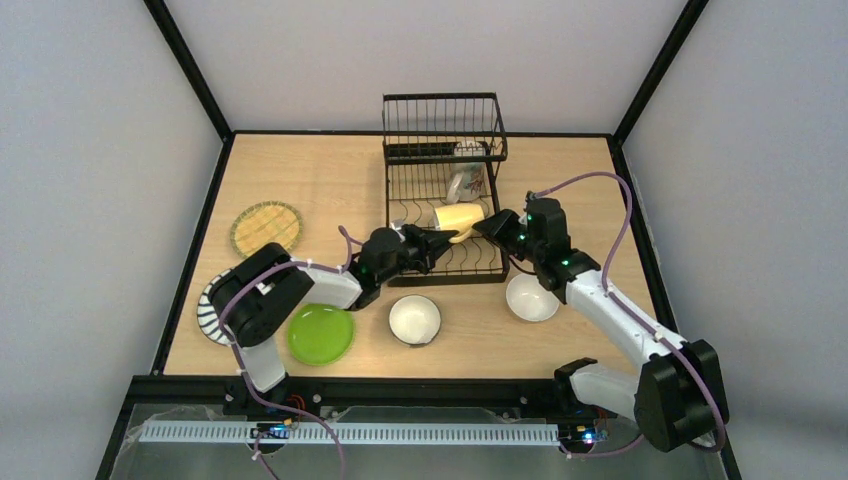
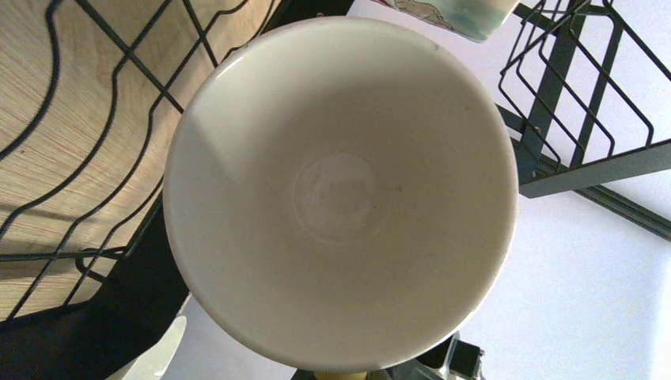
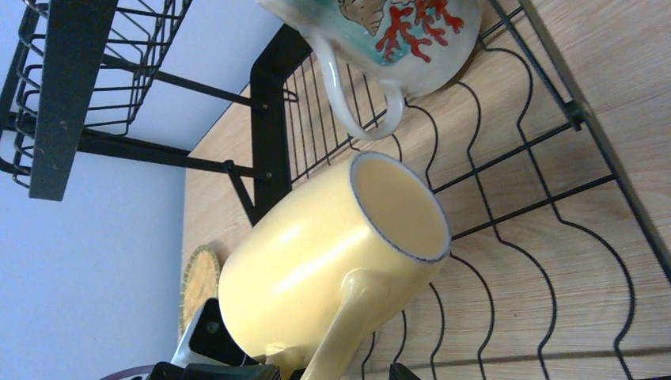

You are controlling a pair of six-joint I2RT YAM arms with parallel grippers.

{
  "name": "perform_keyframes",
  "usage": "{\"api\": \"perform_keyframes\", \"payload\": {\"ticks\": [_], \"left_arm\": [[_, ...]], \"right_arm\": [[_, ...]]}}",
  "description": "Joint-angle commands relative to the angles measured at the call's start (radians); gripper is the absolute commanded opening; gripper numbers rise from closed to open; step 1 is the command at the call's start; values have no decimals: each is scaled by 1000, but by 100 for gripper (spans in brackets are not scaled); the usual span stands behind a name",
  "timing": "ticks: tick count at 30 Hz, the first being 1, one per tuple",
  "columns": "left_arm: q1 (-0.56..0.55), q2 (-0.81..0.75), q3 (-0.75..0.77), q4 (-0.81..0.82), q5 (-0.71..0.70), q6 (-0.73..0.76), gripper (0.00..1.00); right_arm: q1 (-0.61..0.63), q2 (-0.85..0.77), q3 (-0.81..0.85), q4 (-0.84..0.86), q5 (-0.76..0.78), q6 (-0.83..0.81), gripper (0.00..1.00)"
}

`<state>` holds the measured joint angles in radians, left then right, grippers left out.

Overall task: Load the mixed dishes into the dish rack
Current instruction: Pass from the left arm to the right

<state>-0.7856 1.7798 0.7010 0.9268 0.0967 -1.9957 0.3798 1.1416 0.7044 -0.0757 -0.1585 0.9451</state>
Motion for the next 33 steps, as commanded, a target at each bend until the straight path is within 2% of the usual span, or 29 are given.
{"api": "perform_keyframes", "payload": {"ticks": [1, 16, 24, 30, 33], "left_arm": [[-5, -6, 46, 103, 0, 35, 2], [-10, -46, 38, 85, 8, 61, 2], [-18, -74, 28, 70, 6, 74, 2], [-23, -98, 21, 47, 11, 88, 2], [-26, -108, 16, 41, 15, 94, 2]], "right_arm": [[5, 17, -20, 50, -65, 70, 79], [5, 33, -50, 106, -72, 121, 77], [5, 46, -57, 137, -55, 135, 71], [5, 52, -56, 154, -47, 152, 60], [5, 53, -58, 155, -43, 159, 50]]}}
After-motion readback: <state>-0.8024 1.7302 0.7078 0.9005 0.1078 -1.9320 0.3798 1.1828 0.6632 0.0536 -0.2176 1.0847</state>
